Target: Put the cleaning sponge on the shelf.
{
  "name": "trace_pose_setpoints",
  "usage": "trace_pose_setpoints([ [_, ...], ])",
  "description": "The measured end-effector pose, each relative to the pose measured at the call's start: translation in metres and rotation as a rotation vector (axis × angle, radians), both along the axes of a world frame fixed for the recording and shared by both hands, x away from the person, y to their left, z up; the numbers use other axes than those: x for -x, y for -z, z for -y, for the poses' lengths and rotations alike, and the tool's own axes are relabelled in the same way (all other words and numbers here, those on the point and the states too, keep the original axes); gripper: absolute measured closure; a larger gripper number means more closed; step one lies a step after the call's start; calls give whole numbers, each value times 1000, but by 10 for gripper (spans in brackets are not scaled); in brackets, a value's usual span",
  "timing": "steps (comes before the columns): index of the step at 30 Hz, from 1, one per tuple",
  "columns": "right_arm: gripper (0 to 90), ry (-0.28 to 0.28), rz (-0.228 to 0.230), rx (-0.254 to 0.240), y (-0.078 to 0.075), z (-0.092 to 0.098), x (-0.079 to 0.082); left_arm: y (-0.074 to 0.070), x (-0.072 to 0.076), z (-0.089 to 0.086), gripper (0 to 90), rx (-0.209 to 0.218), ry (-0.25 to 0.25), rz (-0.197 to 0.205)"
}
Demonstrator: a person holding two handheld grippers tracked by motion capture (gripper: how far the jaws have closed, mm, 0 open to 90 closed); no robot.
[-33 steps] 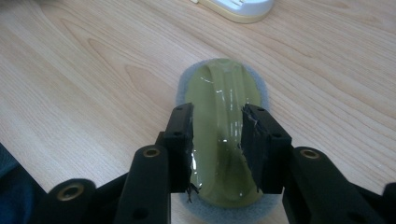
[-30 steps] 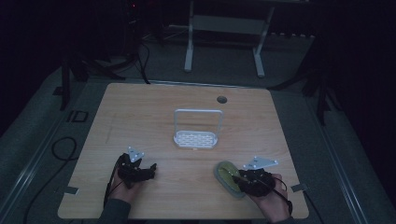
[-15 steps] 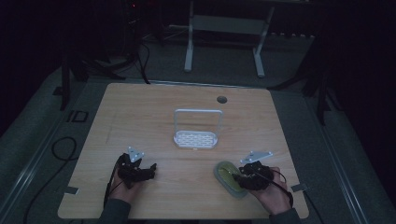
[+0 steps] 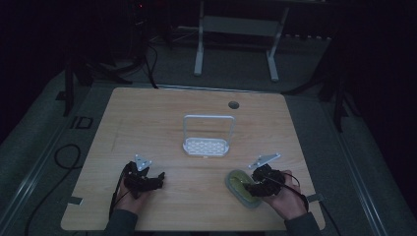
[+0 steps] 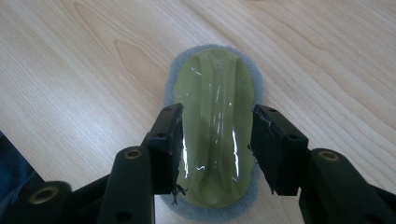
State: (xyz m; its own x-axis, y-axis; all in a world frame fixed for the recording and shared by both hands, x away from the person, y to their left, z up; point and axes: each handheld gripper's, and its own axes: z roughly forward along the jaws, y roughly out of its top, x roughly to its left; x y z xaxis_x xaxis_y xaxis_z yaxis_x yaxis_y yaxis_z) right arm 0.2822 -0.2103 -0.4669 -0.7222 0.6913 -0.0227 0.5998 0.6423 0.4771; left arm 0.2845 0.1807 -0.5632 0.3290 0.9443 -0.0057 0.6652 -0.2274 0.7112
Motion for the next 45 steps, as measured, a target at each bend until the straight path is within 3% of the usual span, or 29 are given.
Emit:
trace_pose_setpoints([
  [12,485,-34,-80,84,0,-14,-13,0,0,0,152,0,0,0],
  [30,570,-48,-182,121,-2,-18,-29,0,0,0,152,1,0,0],
  [45,600,-71,-264,222,3,-35,-42,0,0,0,152,1,-1,0],
])
